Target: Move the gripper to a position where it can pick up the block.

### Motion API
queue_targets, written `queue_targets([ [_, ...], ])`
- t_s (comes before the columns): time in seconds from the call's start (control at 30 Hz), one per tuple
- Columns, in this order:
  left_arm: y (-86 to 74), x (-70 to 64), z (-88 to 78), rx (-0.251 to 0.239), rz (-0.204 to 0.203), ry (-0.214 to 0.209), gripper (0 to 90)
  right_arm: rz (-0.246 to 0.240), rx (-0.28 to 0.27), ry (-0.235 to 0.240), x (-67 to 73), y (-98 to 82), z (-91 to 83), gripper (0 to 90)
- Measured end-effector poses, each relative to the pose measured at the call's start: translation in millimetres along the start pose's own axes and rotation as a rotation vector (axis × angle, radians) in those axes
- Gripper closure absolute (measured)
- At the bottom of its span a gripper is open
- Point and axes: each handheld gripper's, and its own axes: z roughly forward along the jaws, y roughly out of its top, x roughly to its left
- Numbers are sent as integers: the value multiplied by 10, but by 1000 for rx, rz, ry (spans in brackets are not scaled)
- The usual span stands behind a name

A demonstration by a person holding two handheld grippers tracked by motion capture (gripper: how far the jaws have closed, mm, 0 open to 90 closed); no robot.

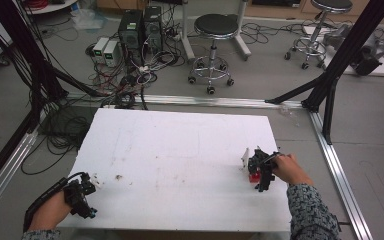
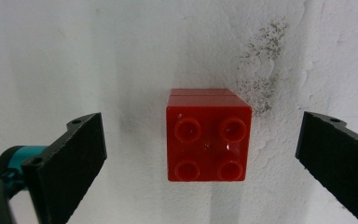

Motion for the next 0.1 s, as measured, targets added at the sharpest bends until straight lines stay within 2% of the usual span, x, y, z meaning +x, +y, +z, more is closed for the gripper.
queue_targets([
  [0.1, 2, 2, -2, 1, 2, 0, 215, 1, -4, -2, 1, 0, -6, 8],
])
